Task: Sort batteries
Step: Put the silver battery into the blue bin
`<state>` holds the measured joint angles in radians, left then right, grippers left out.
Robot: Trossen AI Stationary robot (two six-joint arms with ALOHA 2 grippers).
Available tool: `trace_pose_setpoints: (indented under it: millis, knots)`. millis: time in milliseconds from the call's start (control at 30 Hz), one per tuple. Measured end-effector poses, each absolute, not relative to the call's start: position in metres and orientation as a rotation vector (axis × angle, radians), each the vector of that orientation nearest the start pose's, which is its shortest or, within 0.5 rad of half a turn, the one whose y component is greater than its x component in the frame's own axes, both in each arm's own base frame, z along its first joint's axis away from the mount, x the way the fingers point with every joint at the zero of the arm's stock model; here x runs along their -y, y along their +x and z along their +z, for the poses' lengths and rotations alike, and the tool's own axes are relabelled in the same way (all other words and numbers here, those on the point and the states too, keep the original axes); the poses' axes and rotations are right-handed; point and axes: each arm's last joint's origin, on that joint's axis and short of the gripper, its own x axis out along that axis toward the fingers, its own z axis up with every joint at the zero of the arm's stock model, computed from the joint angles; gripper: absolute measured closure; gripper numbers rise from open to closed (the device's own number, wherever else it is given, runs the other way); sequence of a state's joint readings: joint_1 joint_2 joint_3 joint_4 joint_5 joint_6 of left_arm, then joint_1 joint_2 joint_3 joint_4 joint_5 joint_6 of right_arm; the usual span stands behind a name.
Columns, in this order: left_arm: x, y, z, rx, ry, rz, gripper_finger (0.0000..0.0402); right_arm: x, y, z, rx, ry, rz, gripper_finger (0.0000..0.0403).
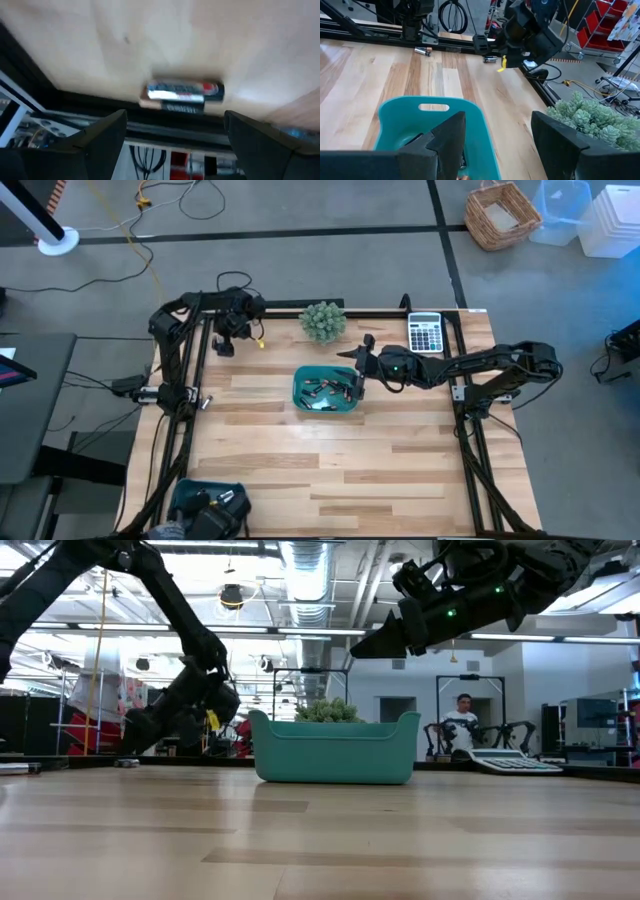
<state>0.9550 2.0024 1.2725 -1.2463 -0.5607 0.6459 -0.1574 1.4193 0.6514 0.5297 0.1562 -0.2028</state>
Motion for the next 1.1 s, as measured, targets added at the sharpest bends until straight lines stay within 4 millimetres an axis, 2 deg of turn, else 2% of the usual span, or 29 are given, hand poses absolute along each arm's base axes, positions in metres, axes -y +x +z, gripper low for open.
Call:
trace_pose_setpoints:
  millis: [133,833,1100]
  knots:
    - [-0.2691,0.1727,0.1414,-2.195,-0.058,0.227,0.0072,0.0503,0.2874,0.2147,-0.27,-0.2,-0.287,0.0163]
    - [-0.266,0.1736,0.1417,-2.208,-0.029,0.121,0.0073,0.0505,0.2873,0.2147,-0.269,-0.197,-0.288,0.0163]
    - [-0.2675,0.1747,0.1492,-2.224,-0.028,0.099,0.0107,0.0512,0.2872,0.2147,-0.27,-0.197,-0.292,0.0163]
